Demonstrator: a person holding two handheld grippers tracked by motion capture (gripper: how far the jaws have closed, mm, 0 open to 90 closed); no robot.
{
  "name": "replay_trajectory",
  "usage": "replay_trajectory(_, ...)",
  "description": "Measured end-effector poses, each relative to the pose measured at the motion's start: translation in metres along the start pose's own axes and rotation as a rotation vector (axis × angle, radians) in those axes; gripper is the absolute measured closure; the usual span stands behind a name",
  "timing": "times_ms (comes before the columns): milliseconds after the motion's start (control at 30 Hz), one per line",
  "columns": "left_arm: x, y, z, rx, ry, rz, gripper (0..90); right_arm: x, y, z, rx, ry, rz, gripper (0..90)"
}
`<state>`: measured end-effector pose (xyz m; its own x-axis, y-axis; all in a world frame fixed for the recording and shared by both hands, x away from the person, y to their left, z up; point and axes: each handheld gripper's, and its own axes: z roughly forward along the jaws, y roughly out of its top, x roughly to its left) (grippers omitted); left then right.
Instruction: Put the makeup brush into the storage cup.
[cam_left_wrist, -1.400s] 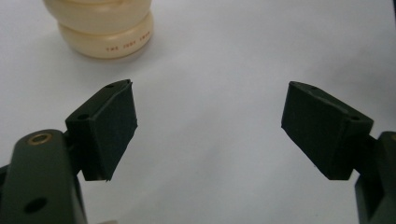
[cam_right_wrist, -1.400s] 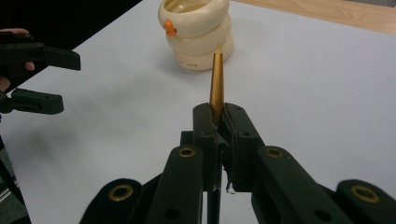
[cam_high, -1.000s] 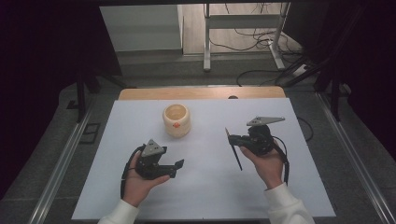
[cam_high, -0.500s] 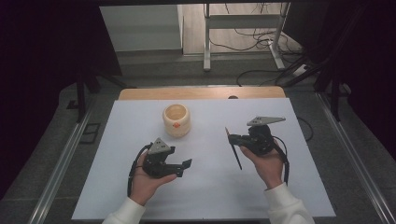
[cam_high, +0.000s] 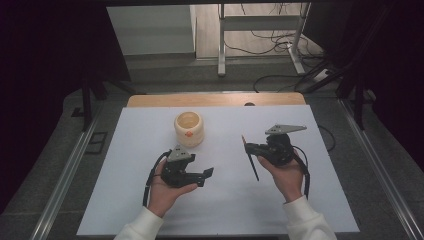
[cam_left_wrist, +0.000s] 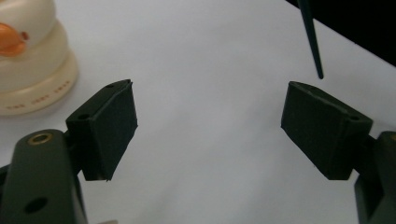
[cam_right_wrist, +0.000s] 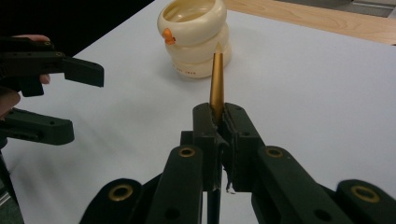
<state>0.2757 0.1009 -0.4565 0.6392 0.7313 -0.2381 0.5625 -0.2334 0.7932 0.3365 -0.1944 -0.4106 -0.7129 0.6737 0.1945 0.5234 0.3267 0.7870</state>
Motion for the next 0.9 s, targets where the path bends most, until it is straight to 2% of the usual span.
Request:
replay_trajectory(233,-0.006,0.004,0.01,-0.004,-0.023,-0.011,18.6,0.001,-0.001,0.001,-0.003,-0.004,-0.002,85.0)
replay_trajectory(900,-0.019,0.007,0.031,0.018,-0.054,0.001,18.7,0.002,-0.001,0.003,-0.006,-0.008,-0.009,85.0)
